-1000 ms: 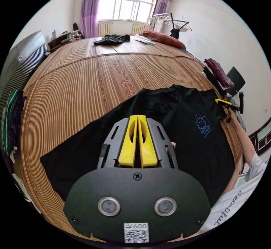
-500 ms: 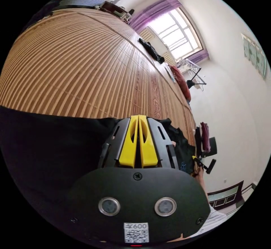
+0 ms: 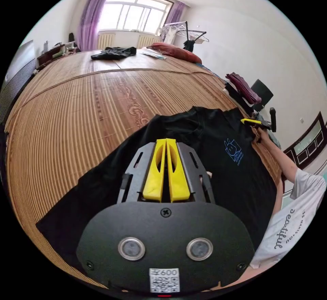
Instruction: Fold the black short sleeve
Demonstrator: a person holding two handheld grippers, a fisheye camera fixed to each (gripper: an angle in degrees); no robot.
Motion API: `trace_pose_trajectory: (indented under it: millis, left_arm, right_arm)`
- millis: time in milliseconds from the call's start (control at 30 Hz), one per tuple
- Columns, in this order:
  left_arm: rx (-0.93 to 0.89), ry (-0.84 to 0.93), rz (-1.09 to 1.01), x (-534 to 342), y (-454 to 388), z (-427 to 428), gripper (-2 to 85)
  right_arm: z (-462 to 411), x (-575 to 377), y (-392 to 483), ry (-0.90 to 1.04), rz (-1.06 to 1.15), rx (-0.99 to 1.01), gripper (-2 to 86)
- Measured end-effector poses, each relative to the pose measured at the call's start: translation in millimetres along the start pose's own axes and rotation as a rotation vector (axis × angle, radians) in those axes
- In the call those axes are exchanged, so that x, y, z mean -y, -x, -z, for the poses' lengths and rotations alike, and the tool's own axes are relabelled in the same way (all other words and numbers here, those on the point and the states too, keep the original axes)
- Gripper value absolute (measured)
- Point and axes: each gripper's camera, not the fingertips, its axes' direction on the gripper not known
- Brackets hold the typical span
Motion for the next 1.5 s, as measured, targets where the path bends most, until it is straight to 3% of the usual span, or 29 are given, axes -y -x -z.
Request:
trace_pose_trajectory:
  millis: [233, 333, 433, 500, 567, 633, 733, 833, 967, 1100, 1233, 1500]
  left_arm:
    - [0.128, 0.111, 0.01, 38.4, -49.9, -77.0, 0.3]
    - [0.118, 0.085, 0.034, 42.4, -57.2, -80.9, 0.6]
    - [0.032, -0.058, -0.026, 34.3, -71.5, -58.1, 1.6]
    - [0.024, -0.067, -0.165, 30.6, -91.7, -47.0, 2.8]
    - [0.029, 0.092, -0.425, 26.5, -128.9, -55.5, 5.0]
    - [0.155, 0.187, -0.548, 20.4, -154.8, -69.3, 7.0]
    - [0.248, 0.162, -0.68, 13.9, -188.7, -79.9, 8.9]
    - [0.207, 0.126, -0.672, 23.6, -201.6, -87.6, 9.2]
    - [0.275, 0.284, -0.692, 30.1, -209.3, -125.7, 8.8]
    - [0.222, 0.289, -0.722, 25.0, -220.6, -132.0, 4.6]
    - [0.29, 0.283, -0.773, 16.6, -242.8, -132.3, 2.2]
    - [0.327, 0.302, -0.64, 27.2, -245.0, -148.6, 2.1]
  right_arm:
    - [11.5, 2.8, 9.7, 0.002, 0.018, -0.014, -0.9]
    - [18.2, 6.8, -13.0, -0.001, -0.034, 0.068, -0.9]
    - [22.0, 12.5, -30.9, -0.001, -0.073, 0.133, -0.9]
    - [24.7, 17.1, -31.8, -0.002, -0.075, 0.137, -0.9]
    - [27.2, 22.6, -28.0, -0.002, -0.065, 0.127, -0.9]
    - [30.4, 31.1, -20.4, -0.003, -0.047, 0.106, -0.9]
    - [33.6, 43.0, -7.4, -0.004, -0.017, 0.067, -0.9]
    - [35.9, 56.5, 2.2, -0.005, 0.011, 0.047, -0.9]
    - [38.4, 74.4, 7.0, -0.006, 0.036, 0.05, -0.9]
    - [39.4, 97.8, 15.5, -0.006, 0.063, 0.01, -0.9]
    - [42.5, 124.9, 0.1, -0.007, 0.041, 0.045, -0.9]
    - [47.5, 178.9, -2.7, -0.008, 0.075, -0.001, -0.9]
